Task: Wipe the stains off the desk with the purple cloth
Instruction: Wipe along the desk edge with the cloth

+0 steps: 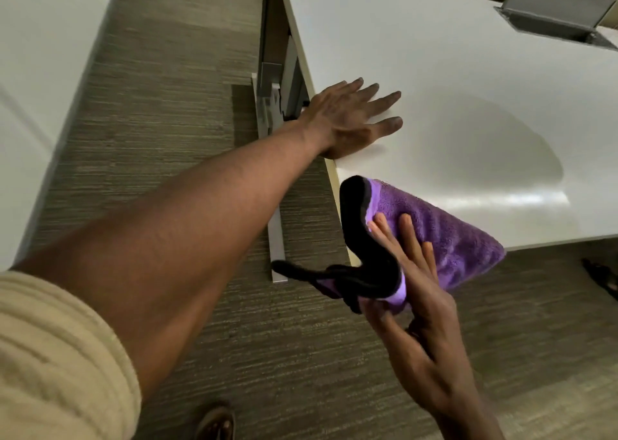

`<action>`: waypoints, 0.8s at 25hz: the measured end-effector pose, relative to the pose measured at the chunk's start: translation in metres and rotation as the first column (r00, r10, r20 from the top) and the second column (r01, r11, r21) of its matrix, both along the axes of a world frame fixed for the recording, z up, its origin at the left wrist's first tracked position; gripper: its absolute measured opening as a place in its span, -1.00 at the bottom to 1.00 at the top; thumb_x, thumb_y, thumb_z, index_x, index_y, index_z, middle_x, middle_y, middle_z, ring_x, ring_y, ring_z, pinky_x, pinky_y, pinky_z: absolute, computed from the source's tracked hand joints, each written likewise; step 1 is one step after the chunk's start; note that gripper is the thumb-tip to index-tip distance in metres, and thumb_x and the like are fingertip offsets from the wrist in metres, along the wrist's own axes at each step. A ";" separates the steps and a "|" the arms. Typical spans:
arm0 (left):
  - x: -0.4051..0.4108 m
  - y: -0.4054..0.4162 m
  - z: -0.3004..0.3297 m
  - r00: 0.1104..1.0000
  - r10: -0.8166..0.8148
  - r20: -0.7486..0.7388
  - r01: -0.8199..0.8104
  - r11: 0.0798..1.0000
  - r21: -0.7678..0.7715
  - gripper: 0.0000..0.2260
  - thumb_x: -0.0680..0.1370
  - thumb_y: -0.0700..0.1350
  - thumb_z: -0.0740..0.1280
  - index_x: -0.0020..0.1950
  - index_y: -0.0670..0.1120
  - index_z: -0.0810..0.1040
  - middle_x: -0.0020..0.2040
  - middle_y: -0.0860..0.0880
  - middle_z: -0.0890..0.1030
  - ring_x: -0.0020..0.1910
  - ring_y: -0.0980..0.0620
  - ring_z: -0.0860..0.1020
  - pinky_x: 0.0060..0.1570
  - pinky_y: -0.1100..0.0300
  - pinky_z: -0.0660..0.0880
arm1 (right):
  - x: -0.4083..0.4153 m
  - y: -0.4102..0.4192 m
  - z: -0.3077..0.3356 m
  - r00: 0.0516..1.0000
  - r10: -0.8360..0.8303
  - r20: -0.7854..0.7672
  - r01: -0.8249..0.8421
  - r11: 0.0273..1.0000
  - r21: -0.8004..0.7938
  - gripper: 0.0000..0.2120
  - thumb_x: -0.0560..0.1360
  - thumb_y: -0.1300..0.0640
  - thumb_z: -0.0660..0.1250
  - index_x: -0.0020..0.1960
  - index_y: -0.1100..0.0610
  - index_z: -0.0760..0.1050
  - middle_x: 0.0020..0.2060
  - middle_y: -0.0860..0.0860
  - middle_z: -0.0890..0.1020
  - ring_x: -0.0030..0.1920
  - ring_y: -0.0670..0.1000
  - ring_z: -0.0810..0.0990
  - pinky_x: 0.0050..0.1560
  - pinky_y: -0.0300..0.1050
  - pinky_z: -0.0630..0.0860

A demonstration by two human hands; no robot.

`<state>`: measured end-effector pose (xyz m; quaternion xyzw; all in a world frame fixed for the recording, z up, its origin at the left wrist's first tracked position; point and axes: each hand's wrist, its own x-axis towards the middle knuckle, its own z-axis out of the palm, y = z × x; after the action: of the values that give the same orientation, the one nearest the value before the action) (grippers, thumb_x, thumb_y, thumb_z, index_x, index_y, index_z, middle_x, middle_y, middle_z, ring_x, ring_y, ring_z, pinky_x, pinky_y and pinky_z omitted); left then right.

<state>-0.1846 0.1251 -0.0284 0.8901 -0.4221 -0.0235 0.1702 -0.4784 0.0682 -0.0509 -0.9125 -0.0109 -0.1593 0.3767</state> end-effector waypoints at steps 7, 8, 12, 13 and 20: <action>0.002 -0.003 -0.004 1.000 -0.002 0.008 0.002 1.000 0.003 -0.35 0.58 0.41 -0.16 0.63 0.22 -0.03 0.66 -0.02 0.06 0.64 -0.03 0.00 0.60 -0.01 -0.07 | 0.032 0.034 -0.041 0.869 -0.313 0.383 0.462 0.793 -0.398 -0.43 0.55 -0.06 0.35 0.52 0.08 0.42 0.51 0.10 0.46 0.56 0.16 0.38 0.54 0.23 0.26; 0.002 -0.003 -0.004 1.000 -0.003 0.013 0.003 1.000 -0.001 -0.35 0.57 0.42 -0.16 0.63 0.22 -0.02 0.66 -0.03 0.07 0.64 -0.03 0.00 0.60 -0.01 -0.06 | 0.039 0.036 -0.041 0.825 -0.342 0.450 0.517 0.778 -0.356 -0.47 0.54 -0.06 0.34 0.46 0.11 0.51 0.44 0.09 0.54 0.50 0.15 0.46 0.48 0.24 0.34; 0.004 -0.004 -0.006 1.000 -0.001 0.008 0.001 1.000 -0.008 -0.33 0.55 0.43 -0.16 0.63 0.22 0.00 0.66 -0.03 0.08 0.64 -0.04 0.01 0.60 0.00 -0.06 | 0.057 0.047 -0.026 0.806 -0.387 0.448 0.549 0.772 -0.320 -0.59 0.49 0.06 0.44 0.32 0.10 0.64 0.31 0.04 0.66 0.38 0.10 0.60 0.41 0.17 0.46; 0.005 -0.005 -0.006 1.000 0.003 0.003 -0.003 1.000 0.006 -0.32 0.54 0.44 -0.15 0.63 0.22 0.00 0.66 -0.03 0.09 0.64 -0.05 0.01 0.60 0.00 -0.06 | 0.061 0.049 -0.017 0.835 -0.391 0.387 0.521 0.789 -0.326 -0.56 0.43 0.12 0.50 0.32 0.07 0.65 0.31 0.03 0.66 0.37 0.09 0.61 0.41 0.14 0.47; 0.005 -0.006 -0.002 1.000 0.002 0.001 -0.002 0.999 0.041 -0.34 0.56 0.42 -0.13 0.63 0.21 0.03 0.66 -0.03 0.08 0.64 -0.07 0.01 0.58 -0.02 -0.06 | 0.068 0.026 0.021 0.981 -0.148 -0.128 0.035 0.777 -0.628 -0.36 0.53 -0.05 0.34 0.59 -0.10 0.30 0.66 -0.01 0.18 0.67 0.09 0.09 0.65 0.17 0.05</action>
<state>-0.1794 0.1195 -0.0303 0.8940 -0.4206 -0.0315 0.1516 -0.4104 0.0939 -0.0301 -0.9951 0.0138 -0.0866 0.0456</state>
